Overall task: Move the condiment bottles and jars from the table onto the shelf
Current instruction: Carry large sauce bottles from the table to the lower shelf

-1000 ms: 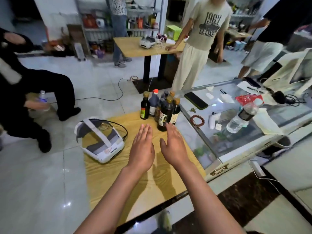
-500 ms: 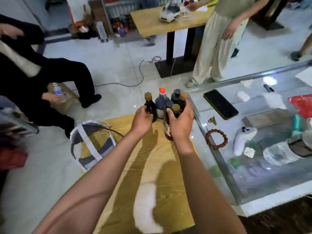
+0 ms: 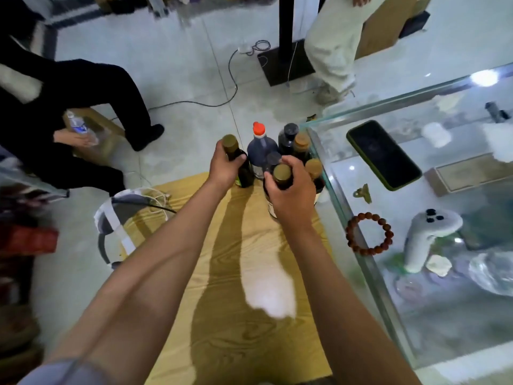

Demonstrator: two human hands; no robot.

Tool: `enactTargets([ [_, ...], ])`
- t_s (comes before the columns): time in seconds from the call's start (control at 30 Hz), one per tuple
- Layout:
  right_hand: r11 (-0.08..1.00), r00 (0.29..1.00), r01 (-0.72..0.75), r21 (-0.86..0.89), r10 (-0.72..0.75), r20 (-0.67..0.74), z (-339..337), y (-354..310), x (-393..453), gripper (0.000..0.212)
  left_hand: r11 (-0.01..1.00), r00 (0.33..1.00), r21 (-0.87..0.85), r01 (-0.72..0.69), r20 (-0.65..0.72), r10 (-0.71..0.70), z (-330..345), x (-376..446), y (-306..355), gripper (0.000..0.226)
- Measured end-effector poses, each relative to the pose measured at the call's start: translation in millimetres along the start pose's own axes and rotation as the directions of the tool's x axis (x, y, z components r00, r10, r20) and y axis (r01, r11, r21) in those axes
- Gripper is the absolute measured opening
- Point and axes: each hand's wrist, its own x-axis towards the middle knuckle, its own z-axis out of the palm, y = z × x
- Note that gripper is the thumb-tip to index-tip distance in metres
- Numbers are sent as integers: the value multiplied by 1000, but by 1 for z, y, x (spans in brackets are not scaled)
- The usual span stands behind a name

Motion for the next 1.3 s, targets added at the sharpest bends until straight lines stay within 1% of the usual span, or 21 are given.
enactTargets([
  [0.03,1000,1000,22,-2,-22,-12,2,4,-3,38,1000,1000,-4,-11,-29,11,2,0,-2,42],
  [0.1,1000,999,12,10,-12,-41,6,9,-4,35,999,997,17,-42,-62,43,2,-2,-5,35],
  [0.17,999,999,-46,7,46,-27,7,5,0,33,997,996,47,-59,-65,62,-1,-7,-7,32],
  [0.23,992,992,-121,-45,122,16,9,0,3,32,995,996,61,-73,-47,76,-4,-14,-13,30],
  [0.3,978,981,-187,-96,190,27,9,-4,4,27,994,996,81,-73,-40,77,-8,-22,-19,29],
  [0.33,975,980,-196,-103,199,28,8,-6,4,24,993,996,87,-75,-46,79,-11,-28,-22,30],
  [0.4,984,987,-153,-91,157,38,7,-4,3,20,995,996,64,-71,-58,75,-16,-41,-26,31],
  [0.5,995,996,-61,-74,65,66,4,-5,-12,19,998,998,34,-56,-21,57,-25,-69,-33,26],
  [0.53,996,996,-50,-73,55,65,2,-6,-18,18,998,998,31,-57,-6,57,-28,-80,-37,26],
  [0.63,979,978,-170,-114,182,99,-9,-14,-41,13,996,996,20,-85,0,85,-42,-113,-45,33],
  [0.7,967,967,-228,-116,239,91,-20,-21,-68,11,994,994,11,-108,31,108,-53,-140,-46,36],
  [0.73,961,963,-252,-110,260,65,-25,-24,-81,11,992,990,9,-128,62,127,-58,-152,-46,35],
  [0.8,942,946,-324,-84,322,-35,-39,-34,-115,9,985,976,-21,-169,137,170,-70,-176,-50,27],
  [0.87,918,909,-395,-38,385,-160,-56,-47,-146,6,977,957,-41,-208,198,212,-84,-201,-49,20],
  [0.93,885,857,-465,5,451,-249,-76,-54,-172,6,966,936,-62,-250,240,257,-92,-226,-44,18],
  [1.0,868,827,-491,75,492,-273,-101,-61,-198,8,950,903,-109,-294,295,313,-96,-257,-38,18],
  [1.1,866,822,-476,153,500,-273,-149,-76,-233,11,935,845,-173,-309,402,353,-91,-308,-27,21],
  [1.2,891,817,-418,179,454,-355,-201,-103,-269,13,921,768,-169,-350,511,386,-75,-357,-19,26],
  [1.3,913,812,-360,191,408,-419,-253,-125,-304,16,892,710,-146,-428,556,432,-57,-403,-5,37],
])
